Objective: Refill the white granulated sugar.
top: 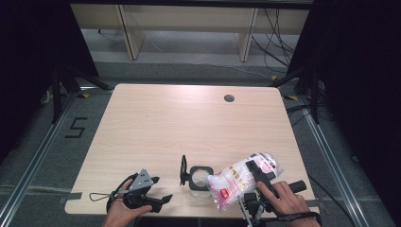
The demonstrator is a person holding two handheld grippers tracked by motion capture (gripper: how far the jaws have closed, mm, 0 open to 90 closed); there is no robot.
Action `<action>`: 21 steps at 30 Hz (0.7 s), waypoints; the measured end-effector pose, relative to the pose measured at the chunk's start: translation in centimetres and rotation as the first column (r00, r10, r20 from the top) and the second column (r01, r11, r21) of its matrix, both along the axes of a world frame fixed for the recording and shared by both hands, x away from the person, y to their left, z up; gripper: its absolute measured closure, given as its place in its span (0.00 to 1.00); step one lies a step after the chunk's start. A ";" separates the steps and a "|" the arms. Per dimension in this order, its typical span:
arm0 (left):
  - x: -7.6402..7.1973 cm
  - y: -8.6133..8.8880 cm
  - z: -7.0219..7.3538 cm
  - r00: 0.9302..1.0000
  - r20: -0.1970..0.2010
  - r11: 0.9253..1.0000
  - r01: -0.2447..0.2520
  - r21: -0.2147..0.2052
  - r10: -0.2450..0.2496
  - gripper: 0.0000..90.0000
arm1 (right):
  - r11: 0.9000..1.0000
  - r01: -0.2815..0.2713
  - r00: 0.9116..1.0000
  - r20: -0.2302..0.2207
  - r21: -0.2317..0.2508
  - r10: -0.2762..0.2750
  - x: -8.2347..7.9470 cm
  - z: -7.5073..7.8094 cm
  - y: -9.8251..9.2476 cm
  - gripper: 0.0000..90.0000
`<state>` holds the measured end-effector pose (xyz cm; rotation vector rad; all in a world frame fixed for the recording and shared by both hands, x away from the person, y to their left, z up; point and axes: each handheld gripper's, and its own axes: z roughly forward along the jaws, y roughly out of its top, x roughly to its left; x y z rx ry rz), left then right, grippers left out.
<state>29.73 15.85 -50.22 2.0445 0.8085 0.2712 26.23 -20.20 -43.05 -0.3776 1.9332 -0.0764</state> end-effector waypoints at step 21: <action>-0.1 -0.1 -0.2 1.000 -0.015 1.000 -0.013 -0.017 0.013 0.22 | 0.999 -0.040 0.999 0.030 -0.028 0.041 0.3 0.3 0.0 0.48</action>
